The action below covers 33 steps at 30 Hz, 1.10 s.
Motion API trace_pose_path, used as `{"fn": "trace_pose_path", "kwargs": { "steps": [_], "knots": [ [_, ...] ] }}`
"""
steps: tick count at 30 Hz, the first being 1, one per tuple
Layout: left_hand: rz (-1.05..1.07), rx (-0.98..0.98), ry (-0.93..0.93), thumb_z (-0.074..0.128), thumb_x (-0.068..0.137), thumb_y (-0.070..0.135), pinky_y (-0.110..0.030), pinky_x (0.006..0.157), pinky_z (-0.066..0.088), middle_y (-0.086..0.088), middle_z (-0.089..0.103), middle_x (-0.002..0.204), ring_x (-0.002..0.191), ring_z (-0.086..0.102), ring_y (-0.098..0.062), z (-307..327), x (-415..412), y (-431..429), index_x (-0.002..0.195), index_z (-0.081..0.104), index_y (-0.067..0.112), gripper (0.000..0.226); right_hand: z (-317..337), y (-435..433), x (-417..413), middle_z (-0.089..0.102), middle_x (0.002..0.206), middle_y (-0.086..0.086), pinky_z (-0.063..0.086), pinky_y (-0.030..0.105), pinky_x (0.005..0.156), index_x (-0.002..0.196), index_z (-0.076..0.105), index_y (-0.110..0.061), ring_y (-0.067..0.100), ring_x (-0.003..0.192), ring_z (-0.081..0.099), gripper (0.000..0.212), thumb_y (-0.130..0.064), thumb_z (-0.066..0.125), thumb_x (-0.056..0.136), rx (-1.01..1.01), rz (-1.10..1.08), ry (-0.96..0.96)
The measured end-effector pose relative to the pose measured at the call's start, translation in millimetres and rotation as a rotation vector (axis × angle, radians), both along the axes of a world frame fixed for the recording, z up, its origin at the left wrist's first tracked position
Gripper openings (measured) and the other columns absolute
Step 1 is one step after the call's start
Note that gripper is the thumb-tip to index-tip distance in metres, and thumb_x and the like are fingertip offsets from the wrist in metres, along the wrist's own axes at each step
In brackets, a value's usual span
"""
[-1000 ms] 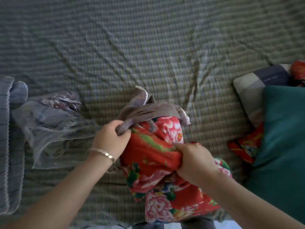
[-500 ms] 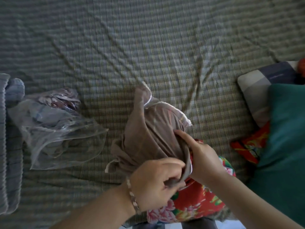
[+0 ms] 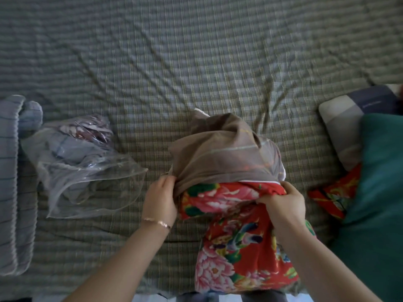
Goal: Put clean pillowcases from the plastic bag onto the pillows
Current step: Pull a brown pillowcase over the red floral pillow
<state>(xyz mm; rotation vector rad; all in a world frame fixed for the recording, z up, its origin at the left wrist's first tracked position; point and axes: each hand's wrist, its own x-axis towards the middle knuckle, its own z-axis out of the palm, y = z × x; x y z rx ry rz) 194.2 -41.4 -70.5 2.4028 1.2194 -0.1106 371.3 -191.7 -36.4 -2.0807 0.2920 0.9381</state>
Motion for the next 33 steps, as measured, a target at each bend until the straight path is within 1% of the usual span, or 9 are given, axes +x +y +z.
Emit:
{"fn": "trace_pose_path", "kwargs": {
  "steps": [4,9,12,15,19,24,27,30,33],
  "knots": [
    [-0.081,0.022,-0.387,0.046,0.080,0.002,-0.021,0.075,0.047,-0.012,0.064,0.090,0.084,0.055,-0.013,2.1,-13.2,-18.4,0.099,0.051,0.009,0.021,-3.6,3.3,12.6,0.056,0.065,0.005,0.044,0.033,0.063,0.064,0.059,-0.011,0.021,0.069,0.052,0.017,0.006,0.064,0.066,0.011,-0.290,0.086],
    [-0.221,0.003,-0.386,0.047,0.081,0.024,-0.023,0.088,0.045,-0.003,0.049,0.105,0.099,0.043,-0.017,-7.0,-16.8,-37.4,0.106,0.042,0.009,0.030,-5.7,1.7,10.9,0.063,0.071,0.008,0.051,0.037,0.068,0.070,0.063,-0.011,0.025,0.071,0.058,0.019,0.007,0.066,0.063,0.006,-0.309,0.174],
    [-0.188,-0.012,-0.416,0.054,0.082,0.043,-0.015,0.080,0.043,0.000,0.050,0.094,0.088,0.045,-0.011,-5.7,-5.9,-25.5,0.095,0.046,0.008,0.038,-0.2,2.6,11.0,0.064,0.080,0.011,0.053,0.042,0.075,0.088,0.064,-0.006,0.027,0.075,0.059,0.030,0.008,0.068,0.063,0.049,-0.297,0.225],
    [0.182,0.089,-0.424,0.064,0.077,0.007,-0.011,0.048,0.028,0.005,0.044,0.063,0.054,0.035,-0.004,15.6,30.0,-17.7,0.072,0.052,0.001,0.014,16.7,5.0,2.1,0.059,0.087,0.002,0.050,0.036,0.076,0.106,0.049,-0.018,0.021,0.078,0.057,0.053,-0.004,0.075,0.062,-0.044,-0.039,0.073],
    [0.737,-0.139,-0.166,0.057,0.081,0.008,-0.032,0.050,0.037,-0.009,0.056,0.067,0.066,0.051,-0.031,36.2,91.8,1.1,0.075,0.060,0.000,0.011,42.1,7.3,-23.5,0.051,0.101,-0.005,0.045,0.030,0.075,0.134,0.020,-0.042,0.023,0.090,0.057,0.088,-0.018,0.073,0.068,-0.069,0.426,-0.159],
    [0.517,-0.462,0.134,0.060,0.085,0.032,-0.026,0.044,0.035,0.001,0.049,0.054,0.049,0.045,-0.014,34.2,94.5,12.8,0.060,0.051,0.017,0.031,22.5,-2.8,-24.5,0.032,0.135,0.002,0.046,0.030,0.077,0.143,0.005,-0.050,0.026,0.105,0.056,0.088,-0.028,0.063,0.080,-0.221,0.830,-0.257],
    [0.455,-0.552,0.004,0.066,0.081,0.024,-0.033,0.060,0.050,-0.006,0.062,0.064,0.060,0.057,-0.019,24.8,70.0,-5.7,0.064,0.058,0.013,0.022,1.4,-4.6,-21.1,0.028,0.134,0.011,0.049,0.038,0.082,0.143,0.029,-0.040,0.035,0.110,0.051,0.073,-0.020,0.059,0.079,-0.319,0.956,-0.417],
    [0.547,-0.744,-0.117,0.076,0.073,0.020,-0.029,0.064,0.050,-0.008,0.068,0.080,0.076,0.063,-0.019,14.4,44.6,-12.5,0.078,0.063,0.013,0.015,-28.2,3.0,-28.8,0.044,0.132,0.016,0.048,0.054,0.088,0.119,0.061,-0.018,0.041,0.112,0.046,0.050,-0.026,0.050,0.071,-0.173,1.013,-0.714],
    [0.738,-0.848,-0.255,0.079,0.065,0.018,-0.040,0.081,0.052,-0.009,0.067,0.087,0.086,0.064,-0.028,6.3,34.1,0.7,0.081,0.061,0.020,0.024,-46.4,21.2,-41.5,0.054,0.131,0.010,0.047,0.048,0.094,0.126,0.050,-0.010,0.029,0.116,0.048,0.069,-0.040,0.063,0.065,0.052,1.157,-0.777]
  ]
}}
